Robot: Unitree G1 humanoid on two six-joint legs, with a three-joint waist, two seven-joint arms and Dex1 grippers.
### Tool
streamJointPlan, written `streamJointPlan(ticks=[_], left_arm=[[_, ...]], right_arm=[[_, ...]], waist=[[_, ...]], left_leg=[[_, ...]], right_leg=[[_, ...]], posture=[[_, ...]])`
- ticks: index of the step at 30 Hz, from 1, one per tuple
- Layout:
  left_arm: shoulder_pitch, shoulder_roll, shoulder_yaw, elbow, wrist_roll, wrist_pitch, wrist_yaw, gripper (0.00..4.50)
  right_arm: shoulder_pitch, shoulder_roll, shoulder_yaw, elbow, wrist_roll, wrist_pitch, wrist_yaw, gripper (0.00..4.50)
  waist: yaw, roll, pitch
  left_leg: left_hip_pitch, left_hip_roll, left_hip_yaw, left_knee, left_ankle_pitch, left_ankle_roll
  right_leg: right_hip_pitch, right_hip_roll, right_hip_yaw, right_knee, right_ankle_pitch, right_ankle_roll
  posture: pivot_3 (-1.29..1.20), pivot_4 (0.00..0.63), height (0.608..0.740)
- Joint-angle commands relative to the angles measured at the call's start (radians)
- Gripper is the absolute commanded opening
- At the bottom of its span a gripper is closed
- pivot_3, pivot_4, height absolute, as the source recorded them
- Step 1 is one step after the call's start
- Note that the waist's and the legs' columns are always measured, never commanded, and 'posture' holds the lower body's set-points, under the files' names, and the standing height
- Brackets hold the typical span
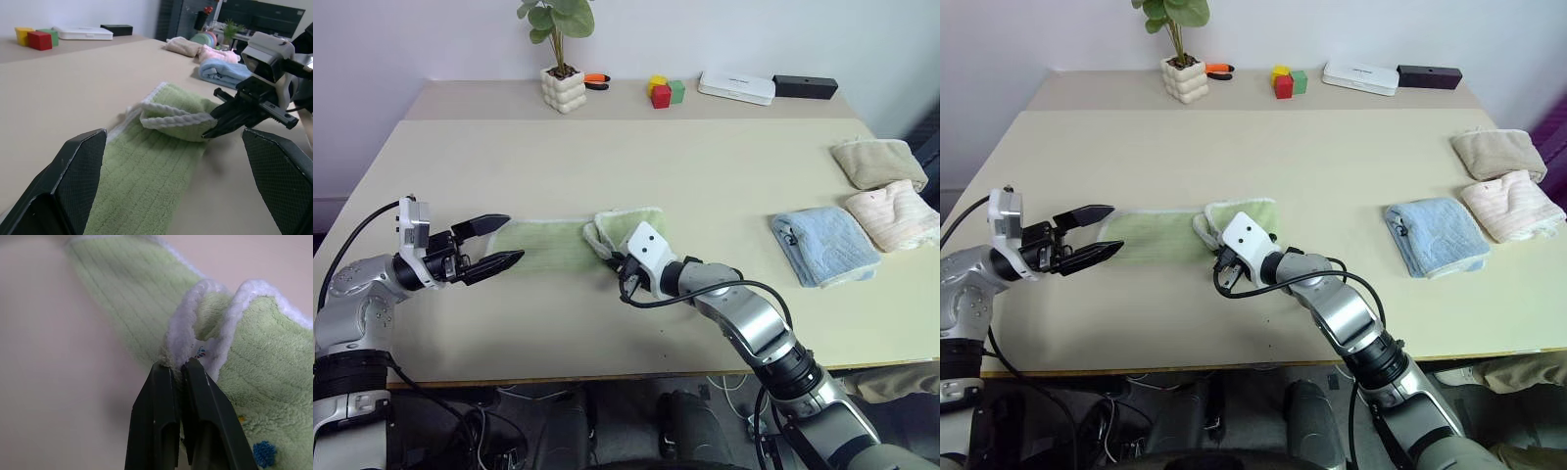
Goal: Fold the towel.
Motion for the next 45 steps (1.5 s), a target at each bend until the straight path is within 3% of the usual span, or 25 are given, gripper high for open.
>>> streamJointPlan(ticks=[1,6,10,16,17,21,23,24,26,33,38,43,45], left_arm=[[0.002,0.014,0.024,-0.031,-0.014,-0.005,0.004,4.50],[-0.004,0.011,0.016,-0.027,-0.007,-0.013,0.006,4.50],[-0.013,0.013,0.012,-0.022,-0.006,-0.016,0.005,4.50],[-0.017,0.014,0.009,-0.019,-0.006,-0.013,0.002,4.50],[-0.018,0.014,0.008,-0.019,-0.006,-0.012,0.002,4.50],[-0.027,0.008,0.001,-0.010,-0.001,-0.017,0.003,4.50],[-0.033,0.004,-0.004,-0.005,0.002,-0.022,0.005,4.50],[-0.036,0.003,-0.006,-0.004,0.004,-0.024,0.007,4.50],[-0.039,0.001,-0.008,-0.004,0.003,-0.025,0.009,4.50],[-0.032,0.001,-0.009,-0.011,0.003,-0.025,0.015,4.50],[-0.026,0.003,-0.007,-0.022,0.001,-0.022,0.018,4.50],[-0.021,0.004,-0.006,-0.026,0.000,-0.021,0.021,4.50],[-0.020,0.004,-0.006,-0.027,0.000,-0.021,0.023,4.50]], right_arm=[[-0.021,0.036,-0.010,0.001,-0.034,-0.048,-0.014,0.04],[-0.019,0.079,-0.030,0.024,-0.022,-0.032,0.003,0.04],[-0.011,0.092,-0.036,0.026,-0.020,-0.027,0.018,1.37],[-0.014,0.128,-0.127,-0.034,0.084,-0.044,0.073,4.44],[-0.016,0.134,-0.149,-0.053,0.122,-0.030,0.091,4.48],[-0.095,0.163,-0.382,-0.024,0.307,0.028,0.077,4.48],[-0.118,0.161,-0.424,0.031,0.308,0.024,0.052,4.48],[-0.120,0.152,-0.418,0.062,0.279,0.013,0.039,4.25],[-0.112,0.139,-0.388,0.103,0.225,-0.025,0.033,3.63],[-0.046,0.223,-0.340,0.235,0.151,-0.196,0.008,0.04],[-0.006,0.204,-0.244,0.342,0.019,-0.339,0.016,0.04],[0.010,0.216,-0.253,0.422,0.020,-0.380,0.031,0.04],[0.012,0.218,-0.250,0.428,0.011,-0.395,0.029,0.54]], waist=[[0.000,0.000,0.000],[0.000,0.000,0.000],[0.000,0.000,0.000],[0.000,0.000,0.000],[0.000,0.000,0.000],[0.001,0.000,0.000],[0.003,0.000,0.000],[0.003,0.000,0.000],[0.000,0.000,0.000],[-0.006,0.001,0.000],[-0.002,0.001,0.000],[-0.004,0.001,0.000],[-0.004,0.001,0.000]], left_leg=[[0.000,0.000,0.000,0.000,0.000,0.000],[0.000,0.000,0.000,0.000,0.000,0.000],[0.000,0.000,0.000,0.000,0.000,0.000],[0.000,0.000,0.000,0.000,0.000,0.000],[0.000,0.000,0.000,0.000,0.000,0.000],[0.000,0.000,0.000,0.000,0.000,0.000],[0.000,0.000,0.000,0.000,0.000,0.000],[0.000,0.000,0.000,0.000,0.000,0.000],[0.001,0.000,0.000,0.000,0.000,0.000],[0.000,0.000,0.002,-0.002,0.000,0.000],[0.000,0.000,0.002,-0.001,0.000,0.000],[0.000,0.000,0.002,-0.001,0.000,-0.001],[0.000,0.000,0.002,-0.001,0.000,-0.001]], right_leg=[[0.000,0.000,0.000,0.000,0.000,0.000],[0.000,0.000,0.000,0.000,0.000,0.000],[0.000,0.000,0.000,0.000,0.000,0.000],[0.000,0.000,0.000,0.000,0.000,0.000],[0.000,0.000,0.000,0.000,0.000,0.000],[0.000,0.000,0.000,0.000,0.000,0.000],[0.000,0.000,0.000,0.000,0.000,0.000],[0.001,0.000,0.000,0.000,0.000,0.000],[0.001,0.000,0.000,0.000,0.000,0.000],[-0.002,0.000,0.000,0.000,0.000,0.000],[-0.001,0.000,0.000,0.000,0.000,0.000],[-0.001,0.000,0.000,0.000,0.000,0.000],[-0.001,0.000,0.000,0.000,0.000,0.000]], posture=[[0.00,0.150,0.735],[0.00,0.150,0.735],[0.00,0.150,0.735],[0.00,0.150,0.735],[0.00,0.150,0.735],[0.00,0.150,0.735],[0.00,0.150,0.735],[0.00,0.150,0.735],[0.00,0.150,0.735],[0.00,0.150,0.735],[0.00,0.150,0.735],[0.00,0.150,0.735],[0.00,0.150,0.735]])
